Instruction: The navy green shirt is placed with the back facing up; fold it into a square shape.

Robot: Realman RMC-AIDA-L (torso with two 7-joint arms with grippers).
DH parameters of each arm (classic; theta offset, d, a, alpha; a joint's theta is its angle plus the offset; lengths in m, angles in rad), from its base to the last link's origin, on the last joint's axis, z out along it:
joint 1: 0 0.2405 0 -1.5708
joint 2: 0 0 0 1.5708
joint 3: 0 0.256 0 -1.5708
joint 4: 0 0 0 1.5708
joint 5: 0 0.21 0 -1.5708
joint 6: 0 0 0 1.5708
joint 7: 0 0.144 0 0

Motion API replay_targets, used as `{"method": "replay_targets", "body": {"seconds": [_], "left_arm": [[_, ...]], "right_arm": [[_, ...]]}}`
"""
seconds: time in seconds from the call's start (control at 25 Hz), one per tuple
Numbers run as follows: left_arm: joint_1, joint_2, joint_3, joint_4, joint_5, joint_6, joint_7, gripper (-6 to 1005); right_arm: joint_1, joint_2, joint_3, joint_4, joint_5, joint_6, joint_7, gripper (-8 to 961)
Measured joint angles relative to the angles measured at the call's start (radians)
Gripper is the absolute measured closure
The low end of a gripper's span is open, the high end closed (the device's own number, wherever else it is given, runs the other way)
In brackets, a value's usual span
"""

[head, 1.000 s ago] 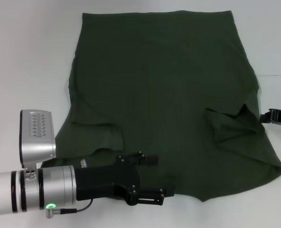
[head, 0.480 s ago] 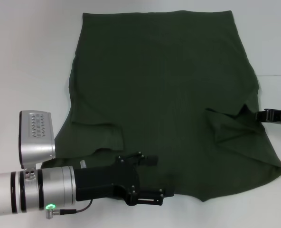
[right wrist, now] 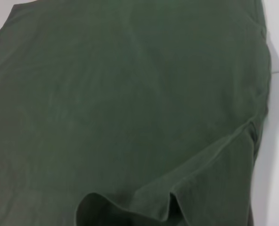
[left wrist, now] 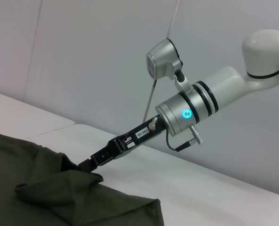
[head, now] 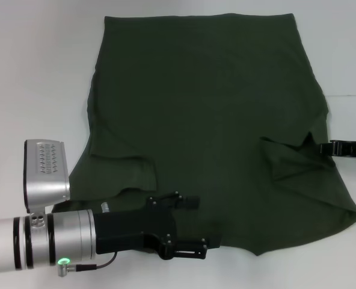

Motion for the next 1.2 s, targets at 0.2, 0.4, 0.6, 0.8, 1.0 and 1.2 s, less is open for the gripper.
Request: {"method": "replay_targets", "body": {"seconds": [0.2,0.4,0.6,0.8,1.0,1.2], "left_arm": [[0.001,0.0,-0.001,0.0,0.0,-0.002,0.001,50],[0.001,0.0,-0.002,0.0,0.0,-0.002,0.001,50],[0.002,0.0,-0.003,0.0,0.0,-0.002,0.002,49],[0.003,0.0,-0.003,0.0,0.0,-0.002,0.002,49],[0.003,0.0,-0.003,0.0,0.0,-0.002,0.002,49],[0.003,0.0,-0.003,0.0,0.0,-0.002,0.002,49]], "right_arm": [[0.002,0.004,-0.001,0.0,-0.034,0.017,0.005,683],[0.003,0.01,-0.001,-0.006,-0.037,0.021,0.001,702],[0.003,0.011,-0.001,-0.008,-0.037,0.021,0.0,720],[0.002,0.007,0.0,0.001,-0.058,0.023,0.006,739],[0.003,0.011,0.0,-0.001,-0.081,0.024,0.012,825],[0.0,0.013,0.005,-0.013,-0.081,0.022,0.012,943]]}}
